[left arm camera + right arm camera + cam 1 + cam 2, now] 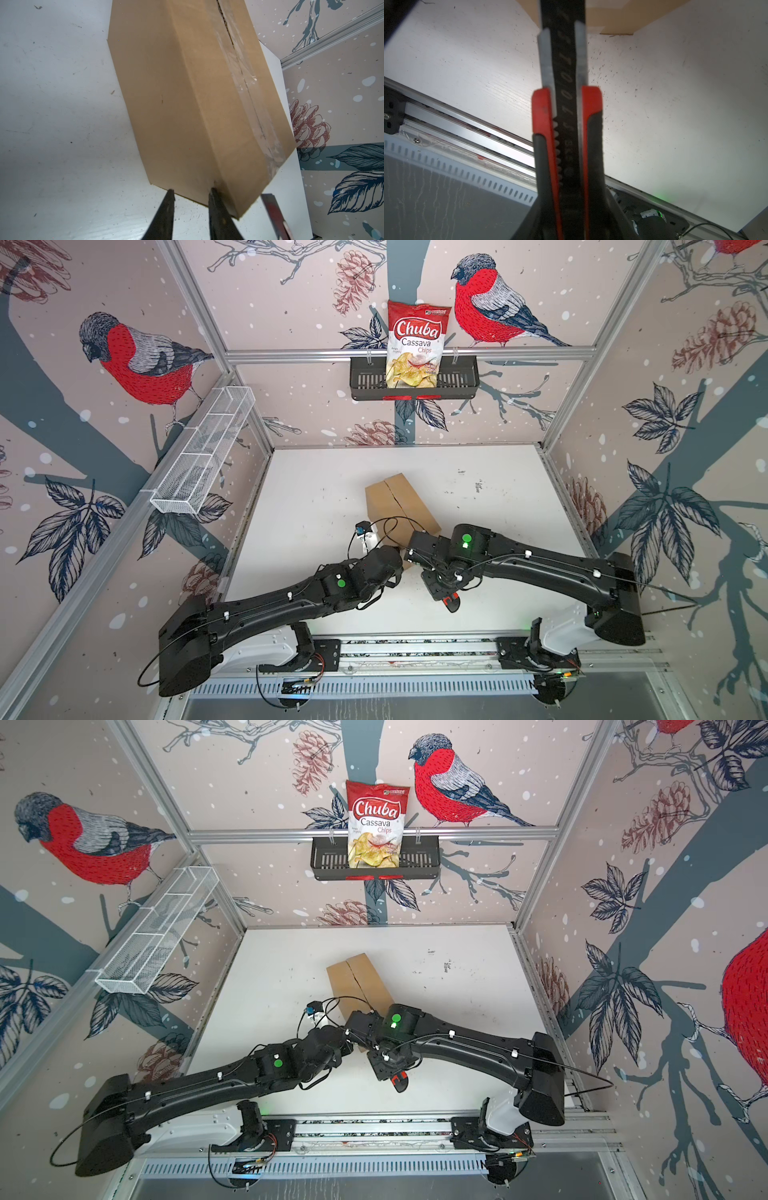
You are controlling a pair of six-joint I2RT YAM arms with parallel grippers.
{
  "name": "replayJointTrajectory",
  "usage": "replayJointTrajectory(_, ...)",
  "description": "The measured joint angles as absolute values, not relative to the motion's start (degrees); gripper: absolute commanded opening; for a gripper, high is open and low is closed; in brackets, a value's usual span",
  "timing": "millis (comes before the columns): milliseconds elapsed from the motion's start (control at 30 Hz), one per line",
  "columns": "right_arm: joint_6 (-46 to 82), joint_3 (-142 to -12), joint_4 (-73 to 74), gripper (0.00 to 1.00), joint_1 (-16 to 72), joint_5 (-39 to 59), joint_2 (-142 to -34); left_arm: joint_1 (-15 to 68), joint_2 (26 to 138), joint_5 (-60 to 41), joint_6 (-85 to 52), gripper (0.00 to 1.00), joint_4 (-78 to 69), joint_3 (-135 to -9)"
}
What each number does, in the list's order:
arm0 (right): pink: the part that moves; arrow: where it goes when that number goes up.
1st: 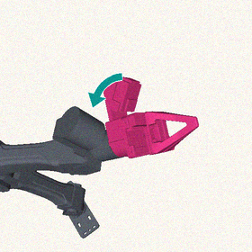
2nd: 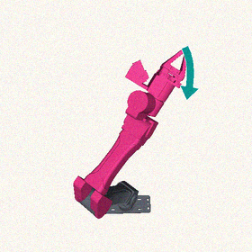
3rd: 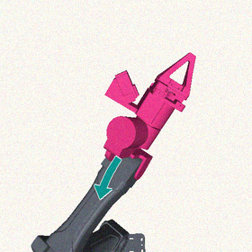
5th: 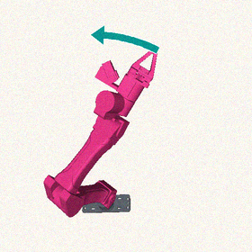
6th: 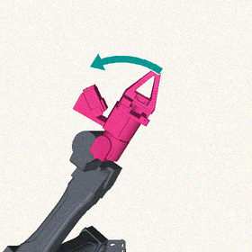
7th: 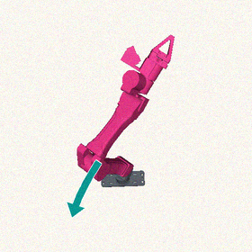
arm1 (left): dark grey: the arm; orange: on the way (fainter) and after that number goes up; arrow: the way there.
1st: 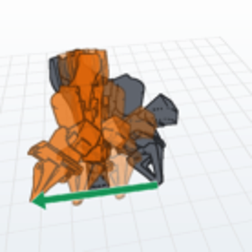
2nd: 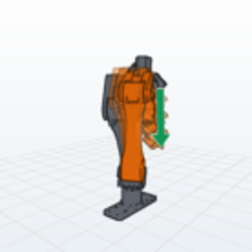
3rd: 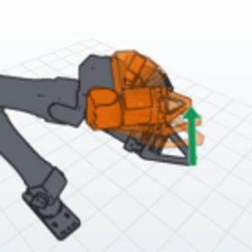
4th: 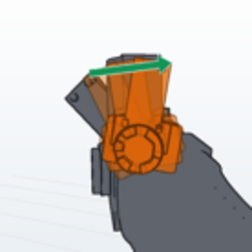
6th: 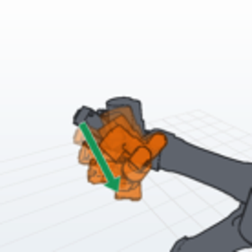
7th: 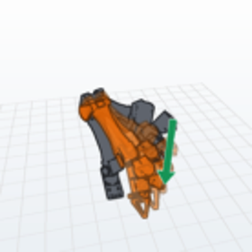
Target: Unpack the express box
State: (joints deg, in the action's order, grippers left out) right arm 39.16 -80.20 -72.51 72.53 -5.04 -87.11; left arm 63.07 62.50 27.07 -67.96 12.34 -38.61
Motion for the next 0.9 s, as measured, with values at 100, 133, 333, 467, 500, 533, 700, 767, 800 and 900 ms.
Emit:
replayJointTrajectory(100,39.4,-79.2,-72.5,0.05,73.0,-5.0,-86.1,63.1,62.4,27.2,-68.0,0.3,12.4,-38.6)
replayJointTrajectory(133,39.5,-78.9,-72.5,0.05,73.1,-5.0,-85.8,63.1,62.4,27.2,-68.0,0.3,12.4,-38.6)
replayJointTrajectory(333,41.1,-76.2,-72.4,0.05,74.3,-5.0,-83.3,63.1,62.2,27.5,-68.1,0.3,13.0,-38.9)
replayJointTrajectory(467,42.3,-74.2,-72.4,0.05,74.6,-5.1,-81.1,63.1,61.8,28.0,-68.1,0.3,13.6,-39.7)
replayJointTrajectory(500,42.4,-73.9,-72.5,0.05,74.6,-5.1,-80.5,63.1,61.8,28.3,-68.1,0.3,13.8,-39.9)
replayJointTrajectory(533,42.6,-73.6,-72.4,0.05,74.6,-5.2,-80.0,63.1,61.7,28.5,-68.1,0.3,14.0,-40.1)
replayJointTrajectory(700,43.3,-72.9,-72.1,0.05,72.4,-5.8,-77.8,63.1,61.3,29.2,-68.1,0.3,15.5,-41.2)
replayJointTrajectory(767,42.8,-72.2,-71.7,0.05,70.2,-6.0,-76.9,63.1,61.1,29.7,-68.1,0.31,16.4,-41.7)
replayJointTrajectory(800,41.9,-71.8,-71.4,0.05,68.8,-6.0,-76.4,63.1,61.1,30.0,-68.1,0.31,17.1,-42.1)
replayJointTrajectory(900,40.1,-70.8,-70.1,0.06,64.0,-6.2,-74.8,63.1,60.8,30.2,-68.2,0.34,18.6,-43.2)
